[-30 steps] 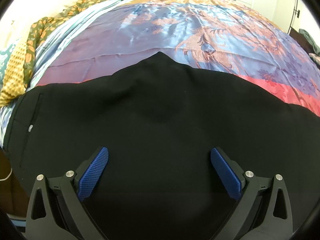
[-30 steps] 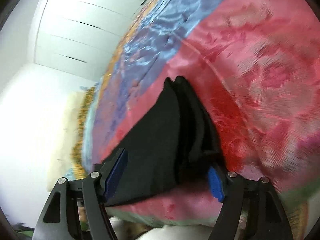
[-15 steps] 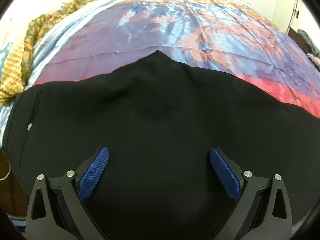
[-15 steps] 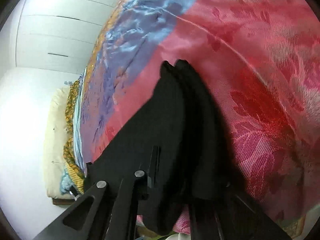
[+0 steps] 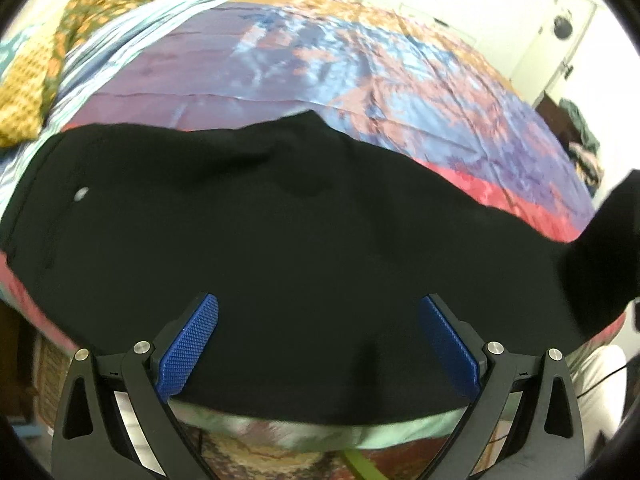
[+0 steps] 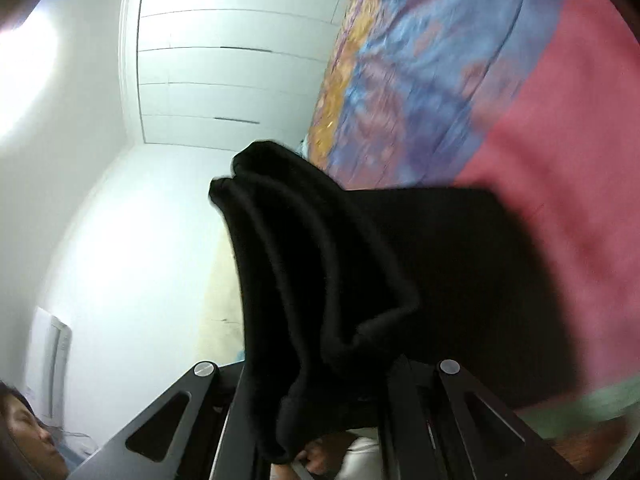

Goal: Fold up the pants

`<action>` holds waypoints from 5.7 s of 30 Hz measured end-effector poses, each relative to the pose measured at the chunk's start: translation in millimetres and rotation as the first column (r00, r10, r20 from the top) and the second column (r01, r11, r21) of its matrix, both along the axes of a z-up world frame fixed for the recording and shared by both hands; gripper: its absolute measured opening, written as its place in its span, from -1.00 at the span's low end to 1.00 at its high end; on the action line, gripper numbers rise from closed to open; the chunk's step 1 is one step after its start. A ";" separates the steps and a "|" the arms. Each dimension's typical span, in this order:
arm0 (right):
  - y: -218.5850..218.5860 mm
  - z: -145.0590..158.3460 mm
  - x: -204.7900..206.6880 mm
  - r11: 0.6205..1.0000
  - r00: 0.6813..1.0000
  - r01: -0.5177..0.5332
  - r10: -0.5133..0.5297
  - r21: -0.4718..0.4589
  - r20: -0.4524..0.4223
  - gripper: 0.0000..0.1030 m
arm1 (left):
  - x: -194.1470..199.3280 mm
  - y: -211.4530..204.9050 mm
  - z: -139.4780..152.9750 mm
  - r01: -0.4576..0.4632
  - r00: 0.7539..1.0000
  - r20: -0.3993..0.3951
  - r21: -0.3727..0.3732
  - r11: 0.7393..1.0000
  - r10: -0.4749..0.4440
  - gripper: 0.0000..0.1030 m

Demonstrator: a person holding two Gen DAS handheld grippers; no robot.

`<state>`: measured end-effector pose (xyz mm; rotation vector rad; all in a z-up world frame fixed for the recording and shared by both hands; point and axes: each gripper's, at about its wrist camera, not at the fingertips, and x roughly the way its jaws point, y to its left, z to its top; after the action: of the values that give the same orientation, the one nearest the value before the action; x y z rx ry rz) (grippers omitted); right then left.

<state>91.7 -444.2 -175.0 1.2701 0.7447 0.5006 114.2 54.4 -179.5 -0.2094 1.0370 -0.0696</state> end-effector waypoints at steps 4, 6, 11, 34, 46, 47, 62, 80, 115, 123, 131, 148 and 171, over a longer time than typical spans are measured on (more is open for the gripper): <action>74.7 -22.9 25.1 0.995 1.000 -0.010 0.013 0.099 -0.027 -0.85 | -9.5 27.4 1.6 -0.065 0.998 -0.002 -0.046 0.997 0.065 0.96; 111.7 -26.3 41.1 0.997 0.998 -0.048 0.051 0.060 -0.041 -0.85 | -14.9 41.9 1.8 -0.094 0.996 -0.005 -0.064 0.993 0.094 0.96; 180.4 -28.6 66.5 0.989 0.988 -0.145 0.145 -0.008 -0.049 -0.85 | -27.1 71.6 0.4 -0.164 0.987 -0.009 -0.082 0.983 0.163 0.96; 323.6 -3.7 -23.3 0.249 0.749 -0.181 0.662 -0.951 0.030 0.98 | -21.6 91.6 2.6 -0.150 0.989 -0.030 -0.209 0.966 0.147 0.95; 226.5 1.4 -29.9 0.370 0.898 -0.163 0.439 -0.914 0.018 0.98 | 50.5 -10.2 -29.6 0.112 0.982 -0.143 -0.113 0.987 -0.128 0.95; 228.0 1.5 -29.1 0.364 0.896 -0.162 0.443 -0.917 0.018 0.98 | 49.3 -12.7 -30.7 0.121 0.981 -0.144 -0.090 0.989 -0.133 0.91; 186.9 28.8 -40.4 0.398 0.953 -0.001 0.277 -0.917 0.120 0.98 | 10.2 -6.3 4.1 0.235 0.972 -0.005 -0.022 0.972 -0.236 -0.82; 203.1 -45.4 10.3 0.218 0.935 -0.286 0.276 -0.933 -0.222 0.99 | 13.0 0.4 -35.4 0.174 0.984 -0.046 -0.007 0.985 -0.175 -0.63; 211.1 -53.1 8.3 0.147 0.942 -0.256 0.260 -0.956 -0.212 1.00 | 14.5 -3.4 -36.9 0.162 0.985 -0.055 0.016 0.987 -0.161 -0.61; 210.7 -53.4 8.0 0.144 0.942 -0.254 0.260 -0.956 -0.211 1.00 | 14.7 -3.6 -36.7 0.163 0.985 -0.057 0.018 0.986 -0.162 -0.61; 209.3 -53.1 6.9 0.157 0.945 -0.246 0.259 -0.956 -0.201 1.00 | 14.7 -1.3 -37.0 0.156 0.986 -0.063 0.003 0.988 -0.155 -0.57; 132.2 30.5 -8.7 0.377 0.974 -0.035 0.219 -0.926 0.052 0.99 | -4.1 11.3 60.5 0.092 0.986 0.145 -0.024 0.995 -0.088 0.32; 171.1 -12.9 9.9 0.410 0.896 -0.350 0.410 -0.842 -0.172 0.75 | 19.9 -59.0 -26.8 0.245 0.969 -0.004 0.109 0.963 -0.246 0.24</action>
<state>101.6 -273.1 -187.8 0.0974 1.0597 0.4279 134.0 -4.6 -206.2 0.0195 1.0500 -0.2384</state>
